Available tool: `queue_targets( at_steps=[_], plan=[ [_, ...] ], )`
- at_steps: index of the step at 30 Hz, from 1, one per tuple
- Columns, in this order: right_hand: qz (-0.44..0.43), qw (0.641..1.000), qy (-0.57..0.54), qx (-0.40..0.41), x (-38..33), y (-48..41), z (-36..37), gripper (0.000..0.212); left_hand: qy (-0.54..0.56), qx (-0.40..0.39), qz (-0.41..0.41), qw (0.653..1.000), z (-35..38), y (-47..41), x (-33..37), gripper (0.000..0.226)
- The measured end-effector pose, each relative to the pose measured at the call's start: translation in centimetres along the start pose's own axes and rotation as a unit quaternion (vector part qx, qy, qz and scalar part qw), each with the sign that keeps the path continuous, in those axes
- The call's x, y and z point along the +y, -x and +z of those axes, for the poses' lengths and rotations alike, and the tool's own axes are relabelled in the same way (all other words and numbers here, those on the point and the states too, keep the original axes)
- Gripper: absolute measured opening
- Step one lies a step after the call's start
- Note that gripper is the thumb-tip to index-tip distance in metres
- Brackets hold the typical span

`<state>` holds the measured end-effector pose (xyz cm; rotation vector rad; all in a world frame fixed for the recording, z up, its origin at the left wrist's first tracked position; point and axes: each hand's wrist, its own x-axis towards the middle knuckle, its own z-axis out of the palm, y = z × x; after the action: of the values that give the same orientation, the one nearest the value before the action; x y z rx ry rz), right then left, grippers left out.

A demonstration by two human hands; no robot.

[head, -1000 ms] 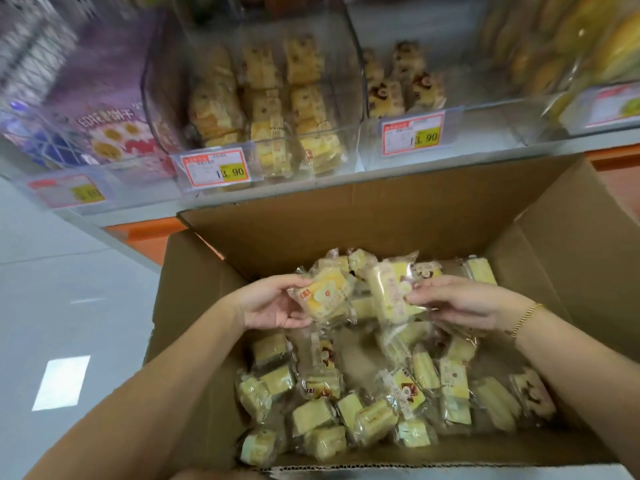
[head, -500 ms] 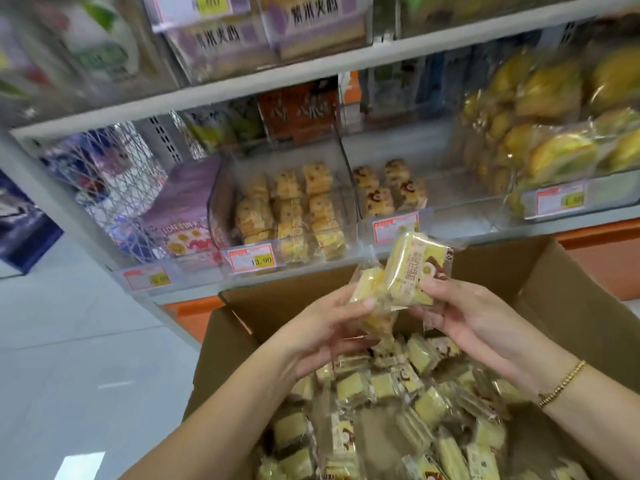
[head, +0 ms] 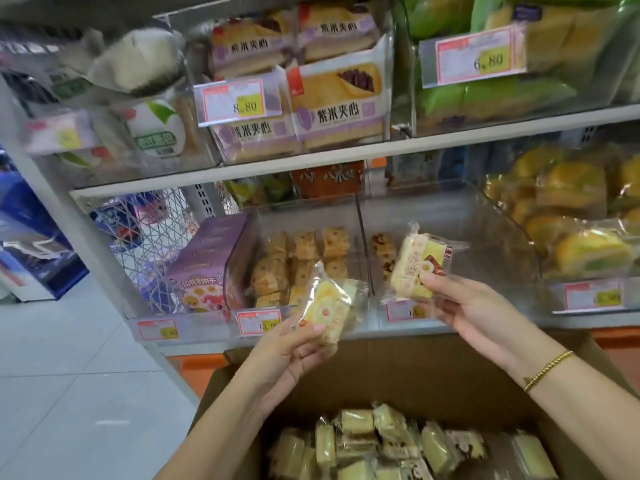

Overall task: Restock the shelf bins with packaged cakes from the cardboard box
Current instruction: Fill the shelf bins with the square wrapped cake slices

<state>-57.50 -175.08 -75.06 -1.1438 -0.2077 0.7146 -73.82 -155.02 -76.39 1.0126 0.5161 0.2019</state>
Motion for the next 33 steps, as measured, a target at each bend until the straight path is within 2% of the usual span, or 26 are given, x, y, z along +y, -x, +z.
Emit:
queue_targets(
  at_steps=[3, 6, 10, 13, 16, 18, 21, 23, 24, 25, 27, 29, 31, 33],
  plan=[
    [-0.021, 0.998, 0.05, 0.026, -1.2, -2.4, -1.7, 0.035, -0.03, 0.029, 0.01, 0.999, -0.4, -0.9, 1.6, 0.048],
    [-0.026, 0.996, 0.072, 0.04, -2.2, -4.9, -3.0, 0.024, -0.082, 0.024, 0.021, 0.996, -0.2, -2.2, 4.3, 0.038],
    [-0.014, 0.995, 0.084, 0.059, -3.4, -8.1, -4.4, 0.031, -0.12, 0.064, 0.008, 0.991, 0.3, -5.5, 7.0, 0.007],
    [-0.006, 0.993, 0.095, 0.071, -3.8, -9.4, -5.3, 0.038, -0.194, 0.117, 0.0, 0.974, -0.2, -8.6, 7.4, 0.009],
    [0.0, 0.995, 0.063, 0.079, -3.7, -9.9, -6.0, 0.044, -0.174, 0.147, 0.008, 0.974, -0.5, -11.2, 7.3, 0.01],
    [-0.011, 0.996, 0.033, 0.078, -3.6, -10.0, -6.3, 0.037, -0.164, 0.146, 0.0, 0.976, -0.4, -12.3, 7.3, 0.012],
    [-0.025, 0.997, 0.026, 0.074, -3.4, -9.9, -6.5, 0.028, -0.26, 0.176, 0.013, 0.949, -0.9, -13.7, 6.8, 0.019],
    [-0.03, 0.997, 0.032, 0.068, -3.3, -9.7, -6.5, 0.023, -0.332, 0.207, 0.033, 0.92, -1.2, -14.6, 6.1, 0.023],
    [-0.032, 0.997, 0.035, 0.067, -3.3, -9.7, -6.5, 0.022, -0.393, 0.222, 0.049, 0.891, -1.0, -14.8, 5.9, 0.028],
    [-0.032, 0.997, 0.036, 0.067, -3.2, -9.8, -6.5, 0.022, -0.472, 0.243, 0.06, 0.845, -0.9, -15.0, 5.7, 0.038],
    [-0.032, 0.997, 0.033, 0.069, -3.2, -9.8, -6.5, 0.021, -0.619, 0.295, 0.076, 0.724, -0.9, -14.8, 5.1, 0.068],
    [-0.034, 0.996, 0.019, 0.075, -3.2, -9.8, -6.6, 0.02, -0.686, 0.33, 0.078, 0.643, -0.7, -14.2, 4.7, 0.075],
    [-0.043, 0.996, -0.006, 0.084, -3.2, -9.7, -6.5, 0.02, -0.739, 0.317, 0.12, 0.583, -0.6, -13.6, 4.8, 0.066],
    [-0.056, 0.993, -0.039, 0.093, -3.2, -9.4, -6.4, 0.016, -0.795, 0.24, 0.143, 0.539, -0.9, -13.5, 5.4, 0.063]
  ],
)
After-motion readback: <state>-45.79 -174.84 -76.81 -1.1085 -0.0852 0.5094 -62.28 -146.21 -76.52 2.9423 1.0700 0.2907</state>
